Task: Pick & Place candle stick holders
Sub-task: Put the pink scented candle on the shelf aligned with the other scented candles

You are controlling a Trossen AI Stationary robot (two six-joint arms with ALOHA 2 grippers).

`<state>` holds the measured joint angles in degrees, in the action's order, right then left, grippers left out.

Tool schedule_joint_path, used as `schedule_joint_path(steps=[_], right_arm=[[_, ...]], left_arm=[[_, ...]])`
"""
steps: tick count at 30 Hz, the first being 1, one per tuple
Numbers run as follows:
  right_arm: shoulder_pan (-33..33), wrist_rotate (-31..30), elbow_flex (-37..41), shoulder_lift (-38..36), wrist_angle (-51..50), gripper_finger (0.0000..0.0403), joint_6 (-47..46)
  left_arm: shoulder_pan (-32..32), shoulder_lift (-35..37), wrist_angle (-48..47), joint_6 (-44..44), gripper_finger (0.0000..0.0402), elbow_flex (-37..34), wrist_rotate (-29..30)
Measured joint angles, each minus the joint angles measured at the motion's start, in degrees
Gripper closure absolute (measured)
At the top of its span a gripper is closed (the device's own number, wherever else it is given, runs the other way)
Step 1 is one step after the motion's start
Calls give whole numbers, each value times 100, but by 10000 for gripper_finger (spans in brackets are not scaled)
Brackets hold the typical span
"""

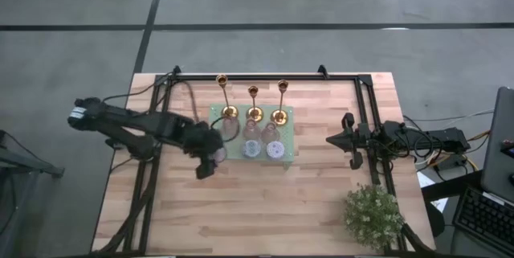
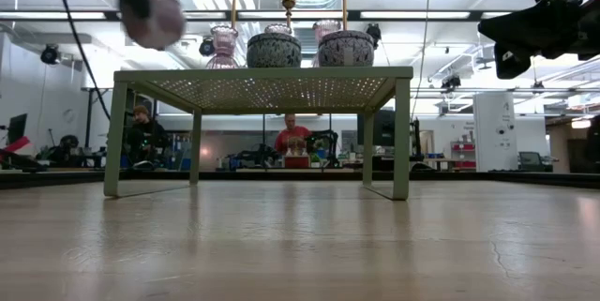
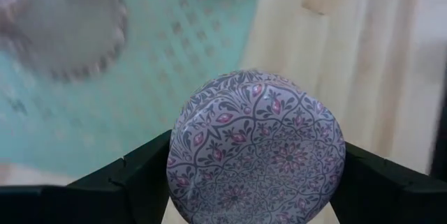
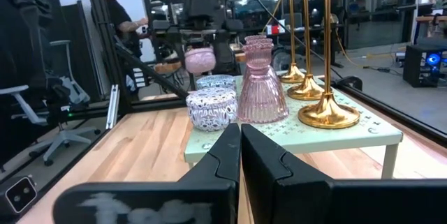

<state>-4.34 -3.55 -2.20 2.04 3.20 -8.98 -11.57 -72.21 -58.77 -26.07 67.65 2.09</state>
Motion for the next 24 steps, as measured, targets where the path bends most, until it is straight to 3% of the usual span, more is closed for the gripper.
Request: schedule_joint_path(steps=[10,24], right_arm=[[0,0,0,0,-1,394,-1],[0,0,0,4,0,394,-1]], left_arm=[[526,-1109,-184,1258,92,988,39],[697,-1515,-269,1434,87,997,441]])
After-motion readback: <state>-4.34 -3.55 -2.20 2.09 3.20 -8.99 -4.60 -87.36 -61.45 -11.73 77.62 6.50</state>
